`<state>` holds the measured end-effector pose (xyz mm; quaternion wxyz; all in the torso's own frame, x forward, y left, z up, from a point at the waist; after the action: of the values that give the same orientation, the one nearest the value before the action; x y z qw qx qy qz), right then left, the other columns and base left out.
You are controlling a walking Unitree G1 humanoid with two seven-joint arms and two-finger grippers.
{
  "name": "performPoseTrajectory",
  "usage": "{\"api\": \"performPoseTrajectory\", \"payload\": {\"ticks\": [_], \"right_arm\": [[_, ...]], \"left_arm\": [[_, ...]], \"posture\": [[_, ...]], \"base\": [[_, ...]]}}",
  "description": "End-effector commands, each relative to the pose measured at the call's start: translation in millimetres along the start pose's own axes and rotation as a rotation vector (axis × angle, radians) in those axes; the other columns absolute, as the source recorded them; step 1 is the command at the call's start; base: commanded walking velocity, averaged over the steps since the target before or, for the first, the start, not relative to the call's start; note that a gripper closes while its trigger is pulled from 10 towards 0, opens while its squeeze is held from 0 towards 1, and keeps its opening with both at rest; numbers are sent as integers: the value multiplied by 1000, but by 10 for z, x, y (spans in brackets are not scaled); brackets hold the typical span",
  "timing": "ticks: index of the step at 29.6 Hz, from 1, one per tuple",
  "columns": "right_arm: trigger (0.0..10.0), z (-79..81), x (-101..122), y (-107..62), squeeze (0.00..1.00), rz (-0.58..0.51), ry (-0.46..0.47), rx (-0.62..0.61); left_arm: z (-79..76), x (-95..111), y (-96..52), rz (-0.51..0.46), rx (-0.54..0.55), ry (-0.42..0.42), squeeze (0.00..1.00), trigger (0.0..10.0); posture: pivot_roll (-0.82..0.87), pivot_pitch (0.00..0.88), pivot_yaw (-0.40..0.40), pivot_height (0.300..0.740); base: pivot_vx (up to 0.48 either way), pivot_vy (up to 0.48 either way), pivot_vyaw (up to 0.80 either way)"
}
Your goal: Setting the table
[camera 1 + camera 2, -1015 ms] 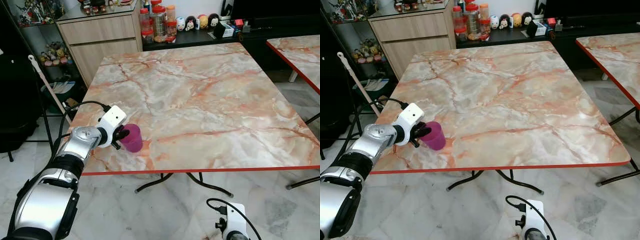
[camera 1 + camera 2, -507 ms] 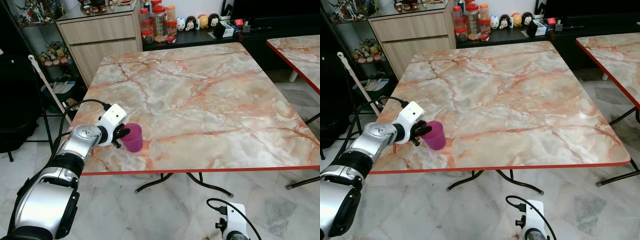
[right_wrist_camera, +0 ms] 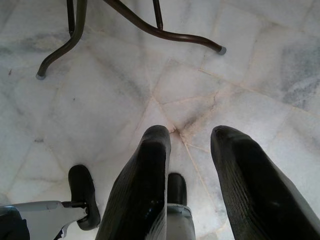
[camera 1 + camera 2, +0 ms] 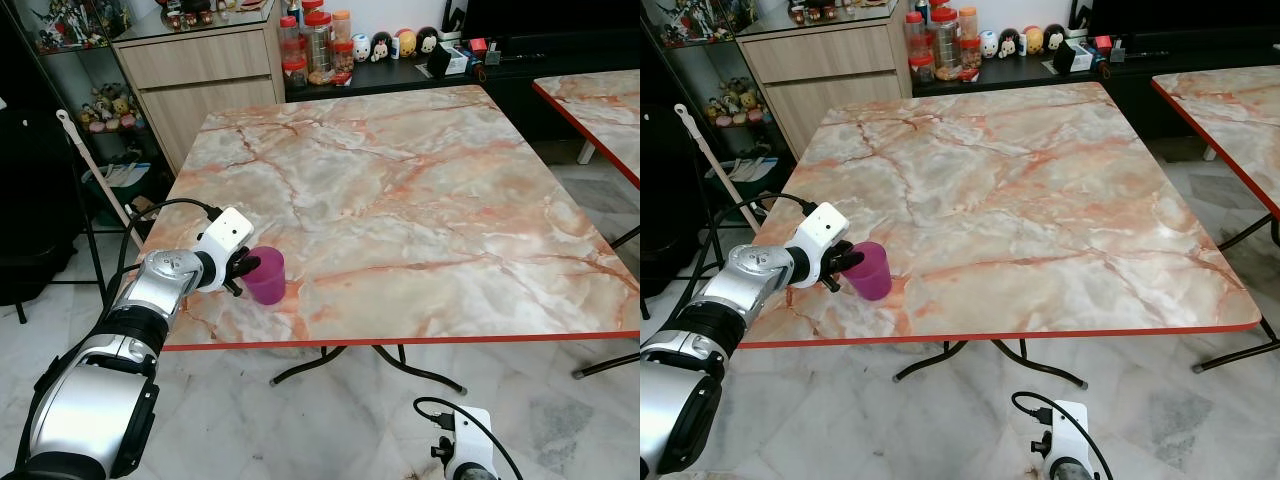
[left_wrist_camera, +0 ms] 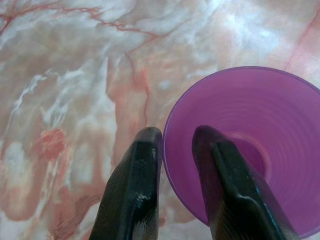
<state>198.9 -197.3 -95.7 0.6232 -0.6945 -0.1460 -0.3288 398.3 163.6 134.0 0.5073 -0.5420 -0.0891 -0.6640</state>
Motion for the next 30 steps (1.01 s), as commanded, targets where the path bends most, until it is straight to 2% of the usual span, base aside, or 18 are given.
{"api": "performPoseTrajectory", "payload": {"ticks": [1, 8, 9, 10, 11, 30], "right_arm": [[10000, 21, -32, -8, 0, 6, 10, 2], [10000, 23, -31, -7, 0, 6, 11, 3], [10000, 24, -31, -7, 0, 7, 11, 2], [10000, 23, -31, -7, 0, 6, 11, 2], [10000, 23, -30, -7, 0, 6, 11, 2], [10000, 25, -17, -4, 0, 5, 11, 1]], "left_arm": [[88, 88, -33, -22, 17, 7, 0, 10000], [81, 99, -29, -28, 11, 4, 0, 10000], [80, 100, -28, -28, 10, 4, 0, 9373], [78, 100, -28, -29, 9, 1, 0, 6039], [77, 100, -28, -30, 8, 0, 0, 0], [66, 98, -28, -36, -1, -12, 0, 0]], "posture": [[-6, 0, 109, 740], [-8, 0, 110, 740], [-8, 0, 110, 740], [-8, 0, 110, 740], [-8, 0, 110, 740], [-6, 0, 108, 740]], "base": [[0, 0, 0], [0, 0, 0], [0, 0, 0], [0, 0, 0], [0, 0, 0], [0, 0, 0]]}}
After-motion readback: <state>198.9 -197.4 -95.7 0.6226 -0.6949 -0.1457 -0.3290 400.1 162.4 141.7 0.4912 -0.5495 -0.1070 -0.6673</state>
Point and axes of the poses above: a point about 5 cm out from each wrist's last joint towards the gripper, its own y axis pointing out of the wrist towards the gripper, its own x axis along the axis of the wrist's last joint, z = x × y, the point moved 2 cm from there along y, pointing out of the wrist towards the gripper, and after that the axes turned 6 degrees about y, right-handed, at the moved point
